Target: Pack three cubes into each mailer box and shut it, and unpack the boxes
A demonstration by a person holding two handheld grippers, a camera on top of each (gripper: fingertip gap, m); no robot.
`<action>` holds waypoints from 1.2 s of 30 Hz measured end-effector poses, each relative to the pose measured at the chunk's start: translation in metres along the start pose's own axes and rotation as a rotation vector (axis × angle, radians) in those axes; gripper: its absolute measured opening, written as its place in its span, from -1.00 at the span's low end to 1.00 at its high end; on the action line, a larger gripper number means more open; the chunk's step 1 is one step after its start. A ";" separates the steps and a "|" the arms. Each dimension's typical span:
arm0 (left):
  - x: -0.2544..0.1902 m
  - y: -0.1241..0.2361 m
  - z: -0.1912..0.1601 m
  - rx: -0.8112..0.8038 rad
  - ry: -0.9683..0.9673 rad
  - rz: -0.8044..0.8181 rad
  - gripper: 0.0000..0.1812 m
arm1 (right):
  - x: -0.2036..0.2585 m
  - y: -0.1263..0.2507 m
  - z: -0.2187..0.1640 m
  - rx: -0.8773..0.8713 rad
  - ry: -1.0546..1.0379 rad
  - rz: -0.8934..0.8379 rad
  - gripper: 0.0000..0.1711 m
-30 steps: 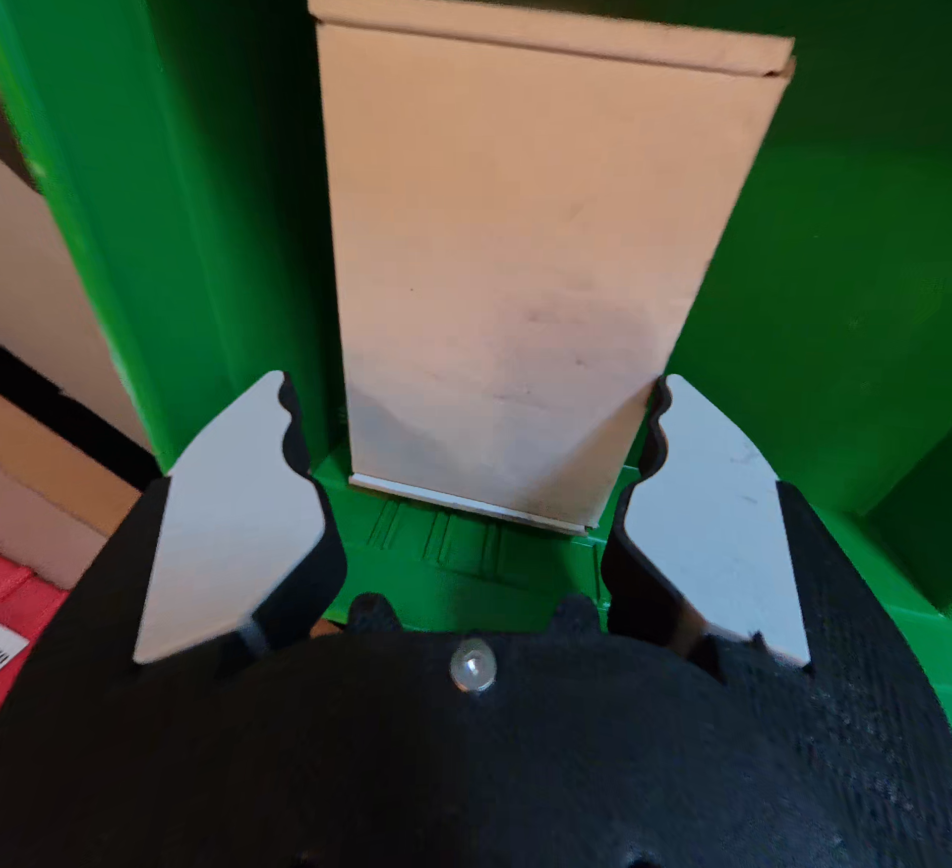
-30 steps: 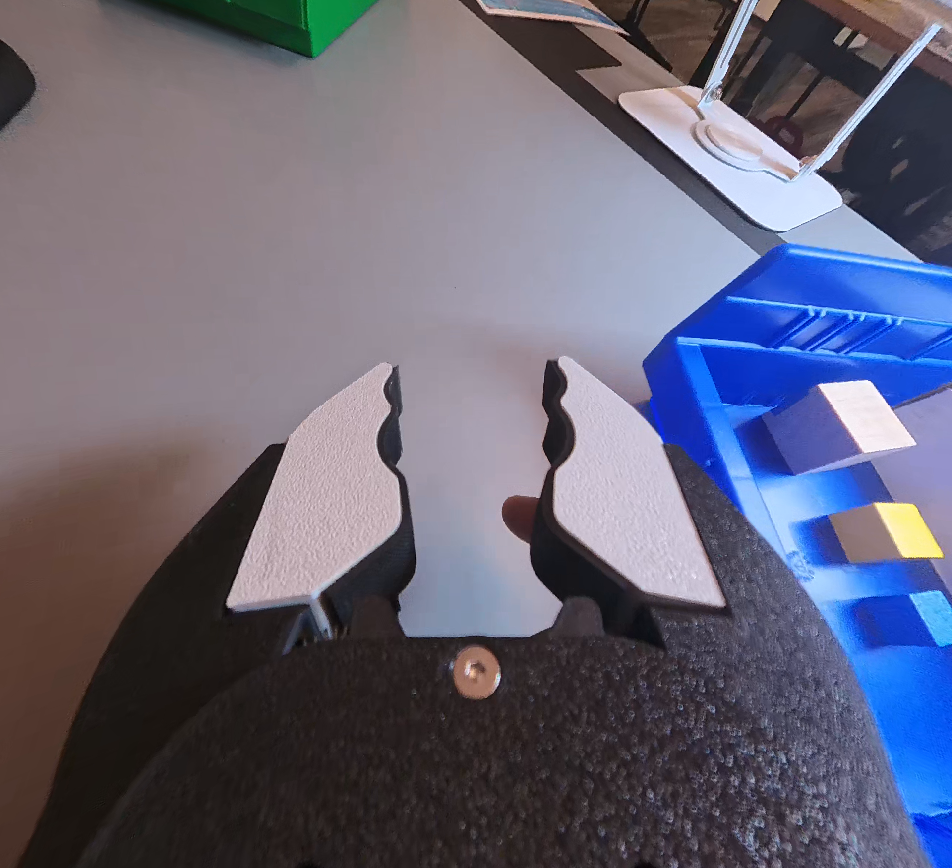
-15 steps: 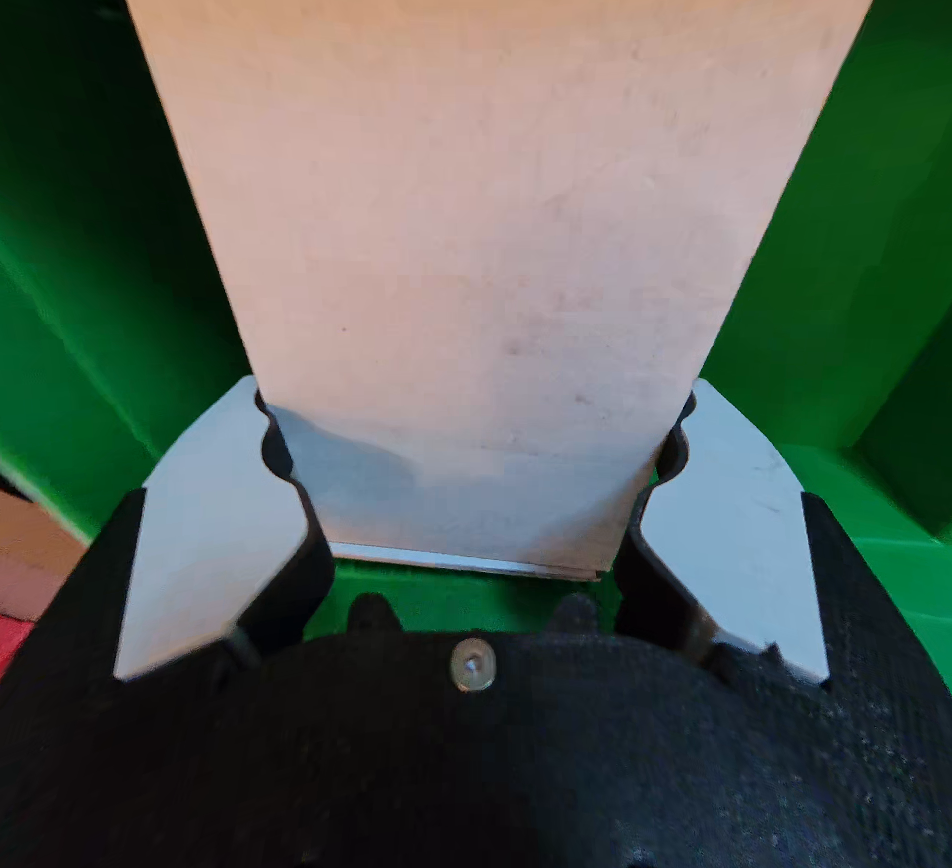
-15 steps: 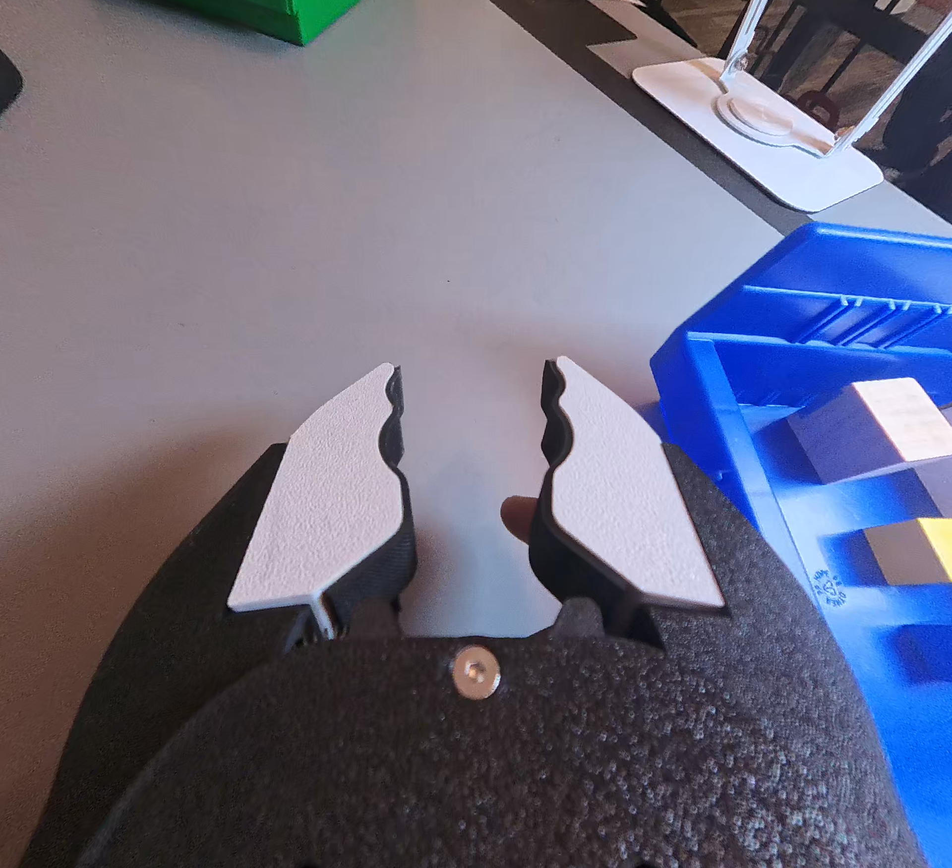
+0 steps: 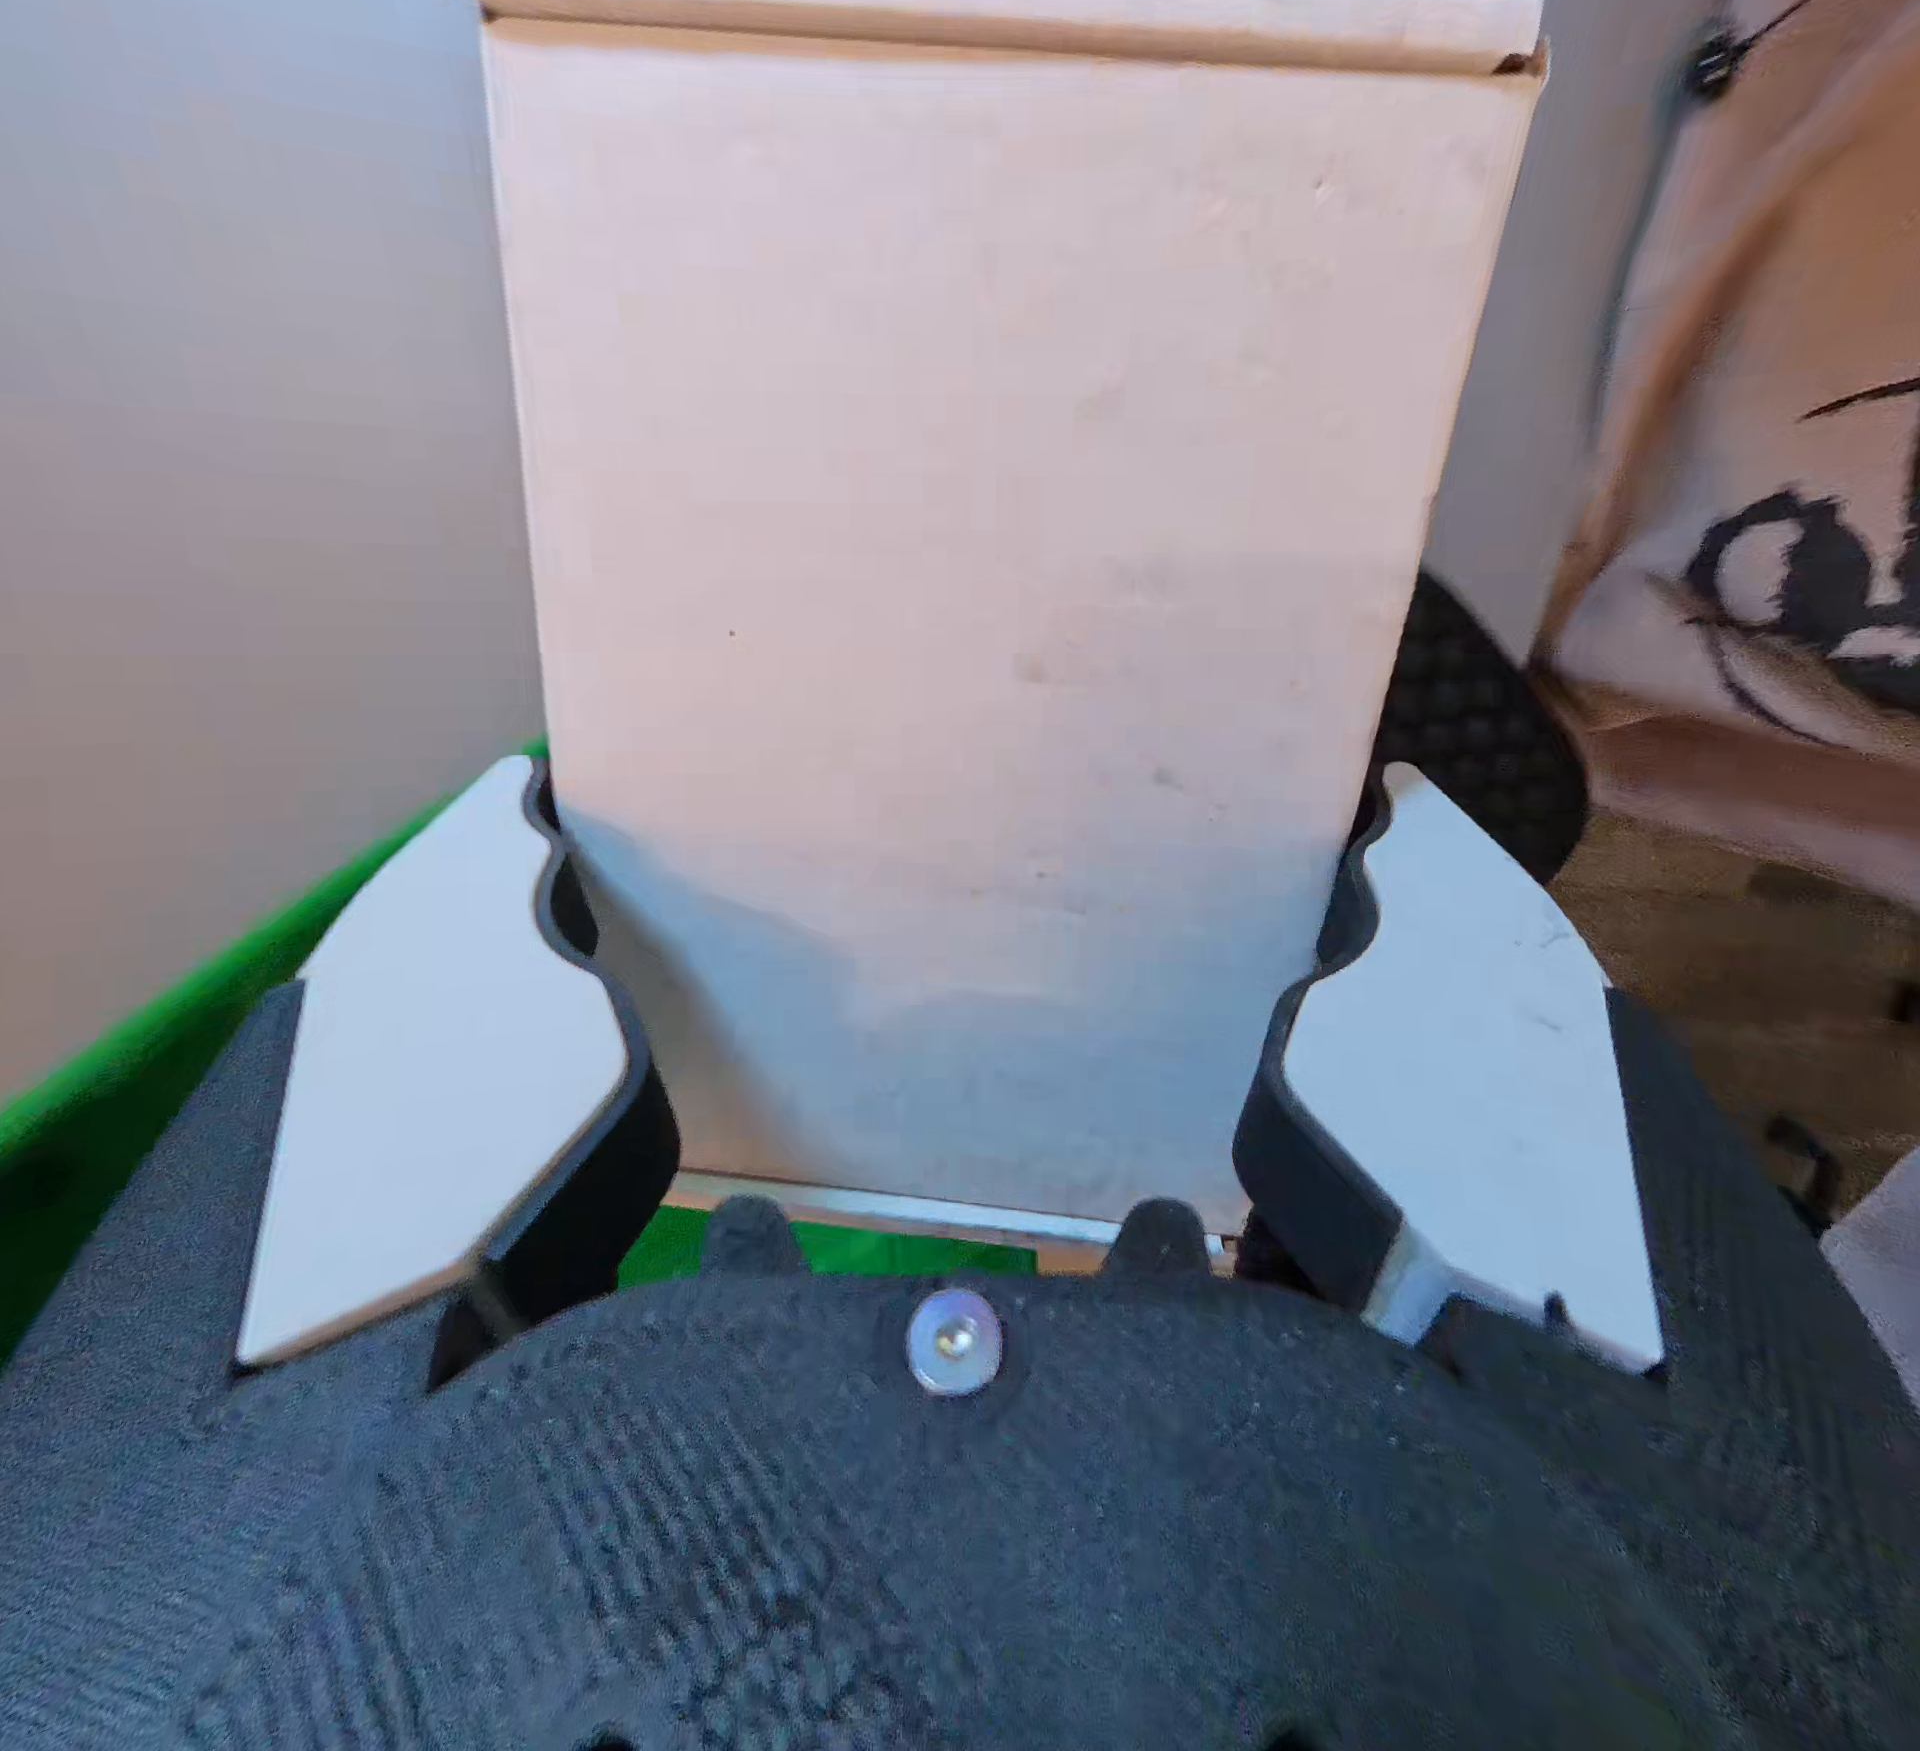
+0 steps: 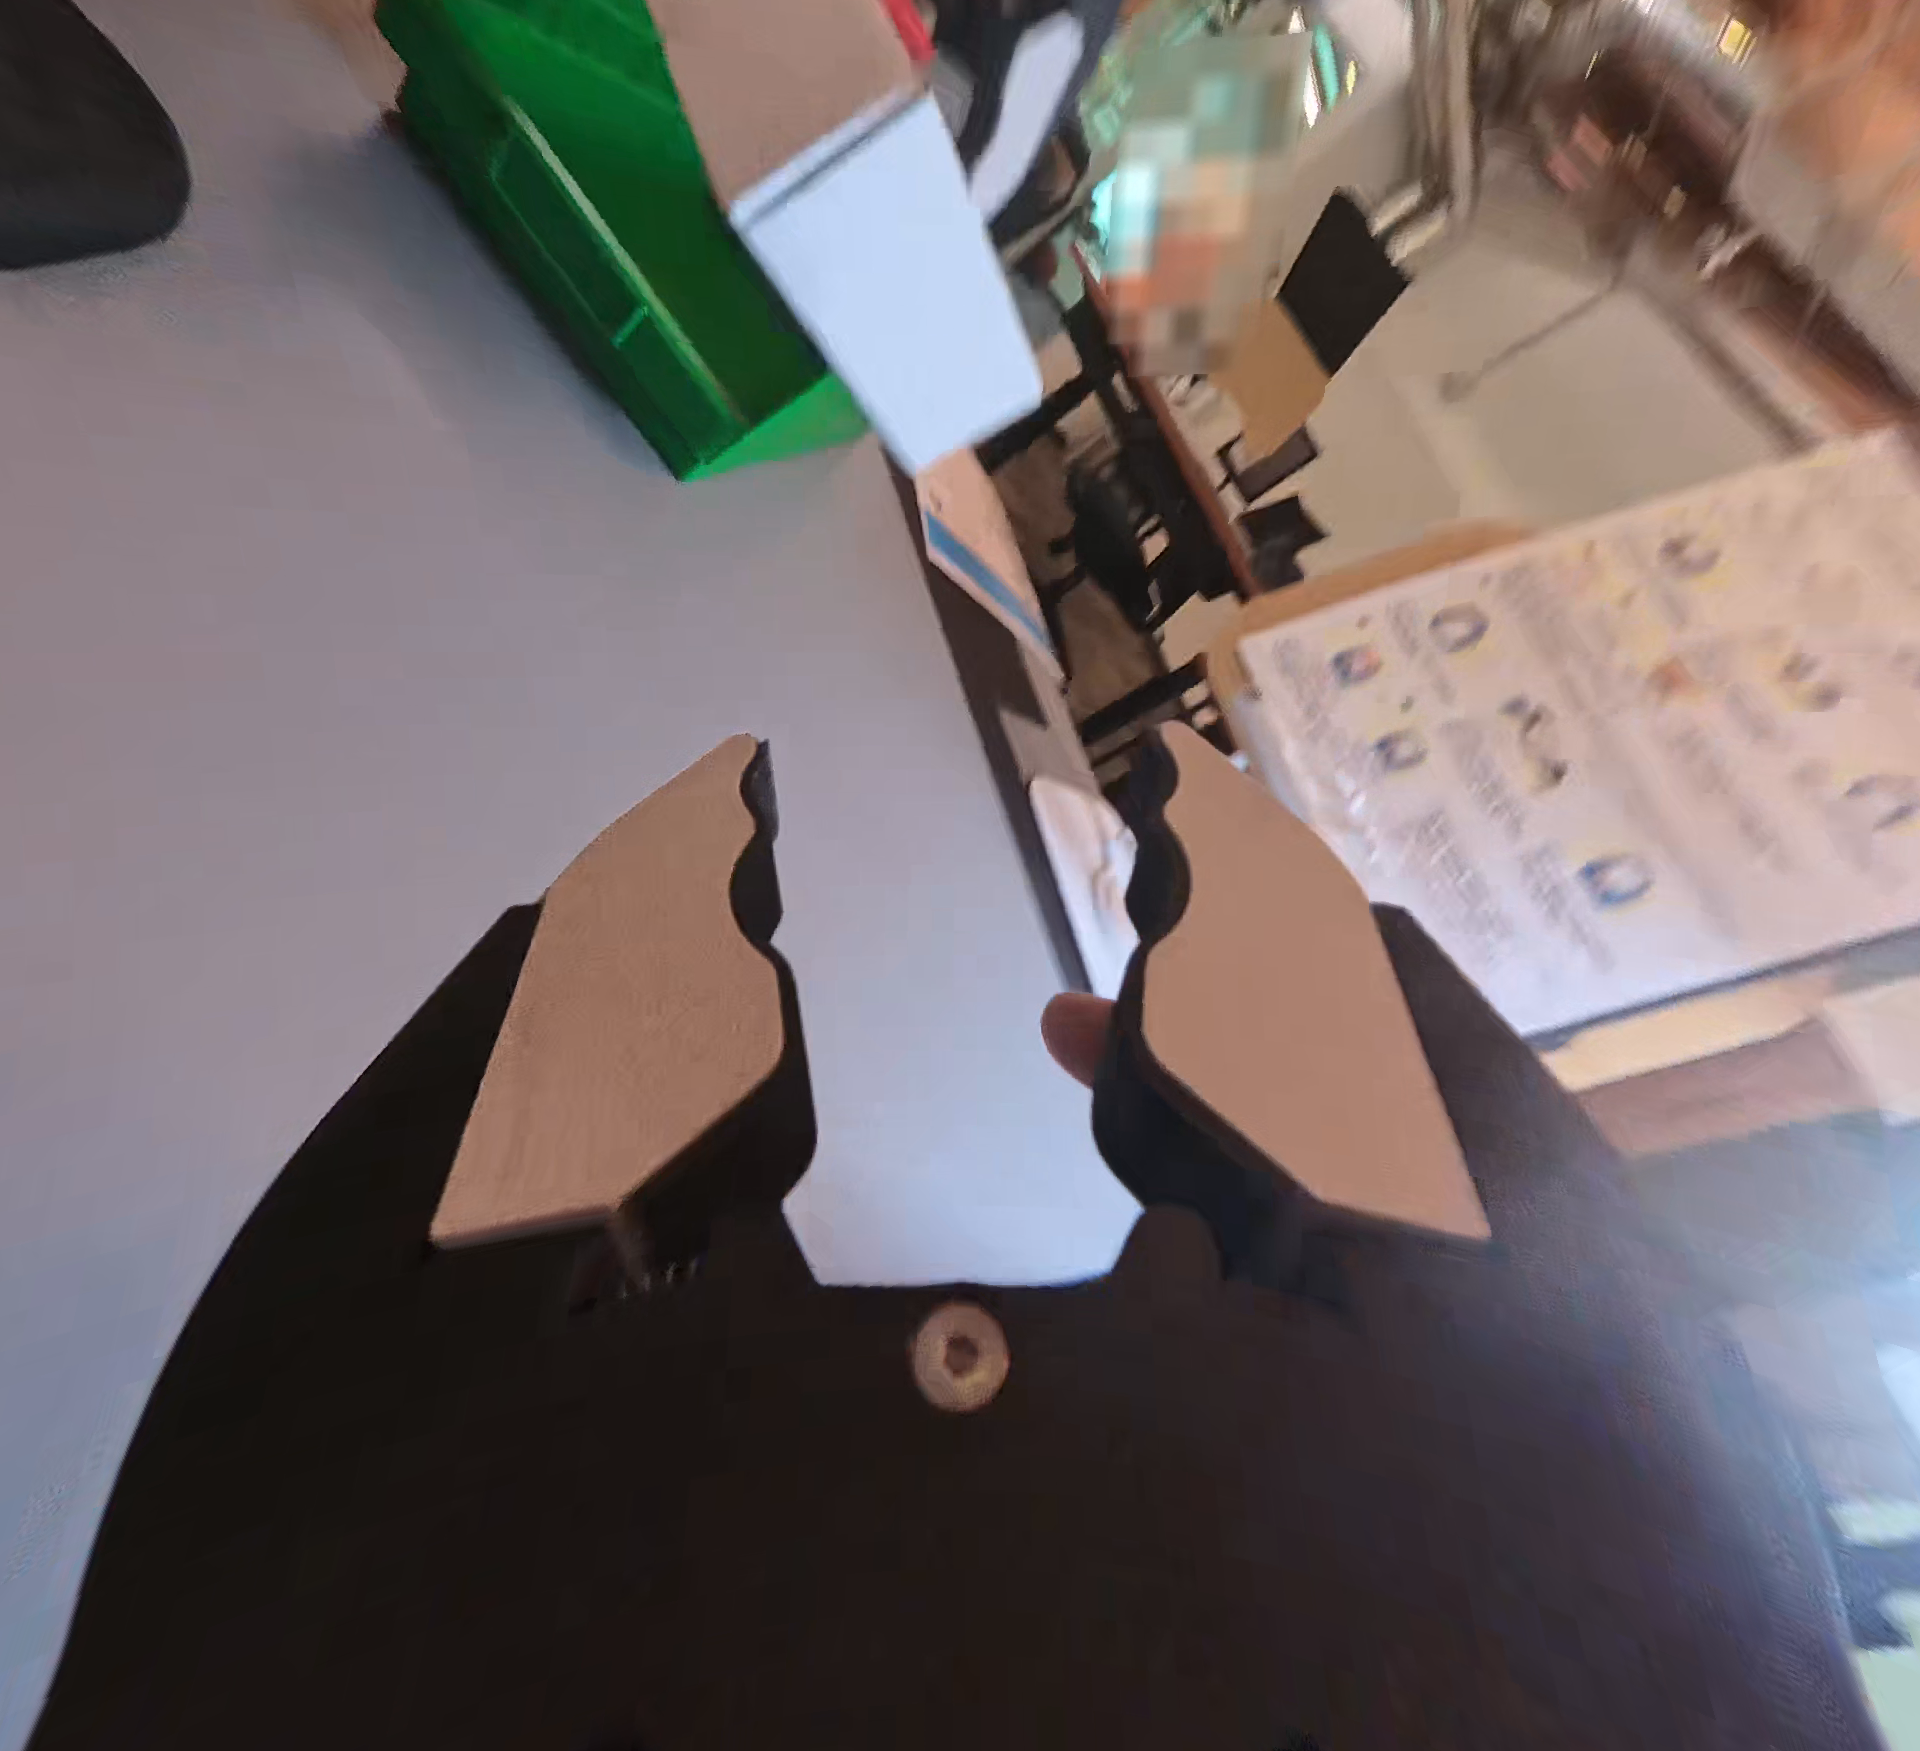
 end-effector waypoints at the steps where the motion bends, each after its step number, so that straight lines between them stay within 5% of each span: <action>1: -0.009 -0.018 0.012 -0.012 -0.026 -0.058 0.52 | 0.003 -0.005 0.011 -0.027 0.063 0.003 -0.19; 6: -0.049 -0.096 0.064 -0.097 -0.124 -0.360 0.51 | 0.044 -0.026 0.024 -0.021 0.404 0.026 -0.01; 10: -0.061 -0.137 0.077 -0.068 -0.198 -0.454 0.52 | 0.073 -0.021 0.011 -0.036 0.405 0.148 -0.13; 13: -0.063 -0.134 0.099 -0.241 -0.084 -0.510 0.45 | 0.063 -0.005 -0.001 -0.030 0.196 0.210 -0.16; 18: -0.053 -0.068 0.130 -0.822 -0.125 -0.353 0.20 | 0.016 0.020 -0.017 -0.079 -0.272 0.200 -0.19; 22: -0.050 -0.045 0.118 -1.101 -0.147 -0.041 0.15 | -0.008 0.027 -0.037 -0.162 -0.597 0.166 -0.24; 26: -0.042 -0.068 0.103 -1.127 -0.102 0.251 0.13 | -0.016 0.025 -0.044 -0.260 -0.810 0.171 -0.26; 31: -0.041 -0.122 0.111 -1.051 0.005 0.119 0.24 | -0.001 0.016 -0.031 -0.394 -1.002 0.257 -0.26; 36: -0.028 -0.132 0.103 -1.023 0.018 0.211 -0.14 | 0.017 0.013 -0.053 -0.247 -0.965 0.278 -0.25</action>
Point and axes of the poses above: each gripper's, where its closed fingertips meet, y back along the fingers, z out of its top, x = y × z across the jaws, the point moved 3 cm from there along y, back along the fingers, and after that the axes turned 8 degrees about -x, right-handed, at the moved point
